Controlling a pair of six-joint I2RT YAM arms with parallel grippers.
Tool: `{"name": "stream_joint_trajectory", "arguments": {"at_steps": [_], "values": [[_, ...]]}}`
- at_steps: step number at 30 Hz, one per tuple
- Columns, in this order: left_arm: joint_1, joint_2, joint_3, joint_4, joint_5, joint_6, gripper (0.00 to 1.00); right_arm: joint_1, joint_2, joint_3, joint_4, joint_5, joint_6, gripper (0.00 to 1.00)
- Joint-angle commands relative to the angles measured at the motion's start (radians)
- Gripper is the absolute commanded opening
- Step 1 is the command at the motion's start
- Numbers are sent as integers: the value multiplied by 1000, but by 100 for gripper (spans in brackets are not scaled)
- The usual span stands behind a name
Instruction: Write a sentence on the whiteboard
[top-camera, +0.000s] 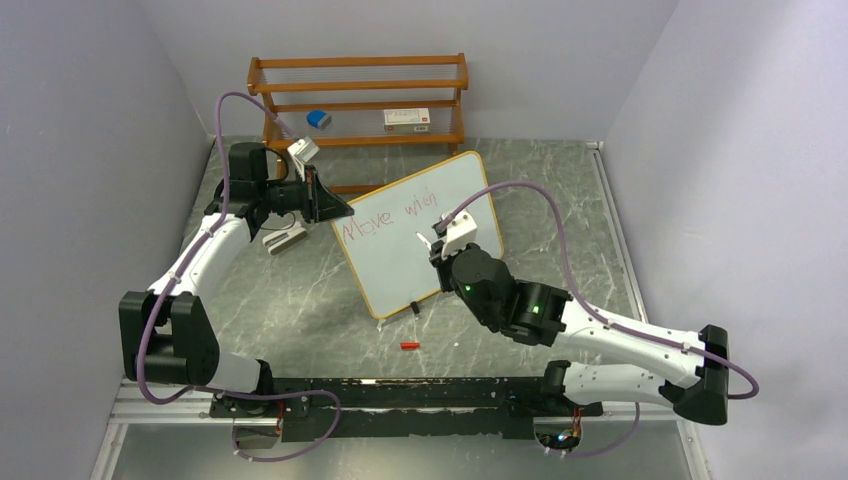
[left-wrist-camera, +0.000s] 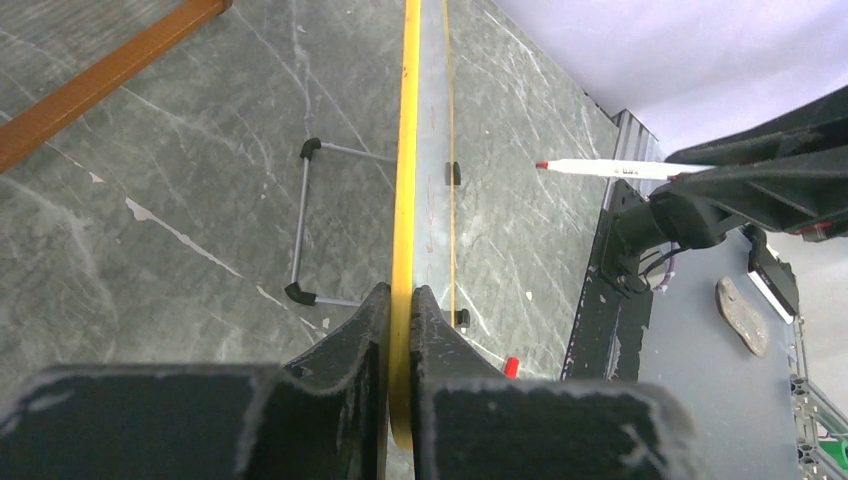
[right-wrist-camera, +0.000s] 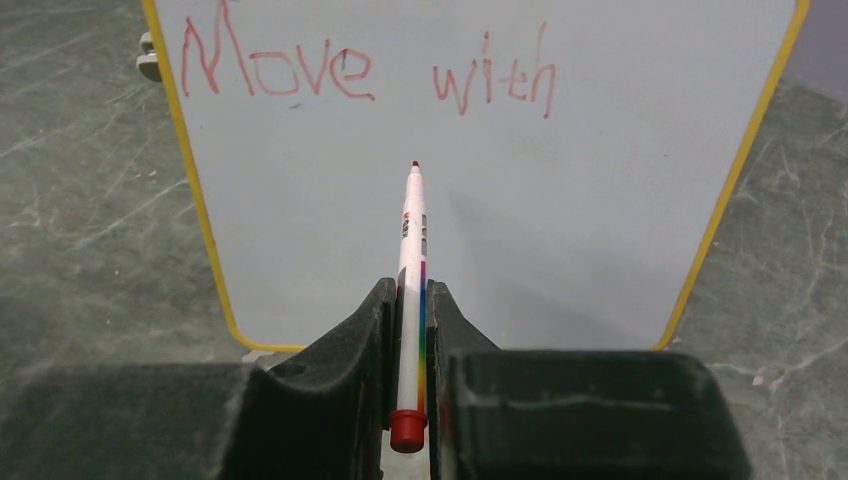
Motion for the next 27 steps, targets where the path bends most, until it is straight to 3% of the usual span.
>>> {"name": "stream_joint_trajectory", "arguments": {"at_steps": [1,13,27], "values": [[0,-23,-13,-4,-66,53,5,51,1,-6,-8,58,37,0],[1,-19,-17,8,-90,46,5,202,34,-38,16,134,89,0],[0,-32,-21,15,-96,6,5,296,241,21,135,209,61,0]]}}
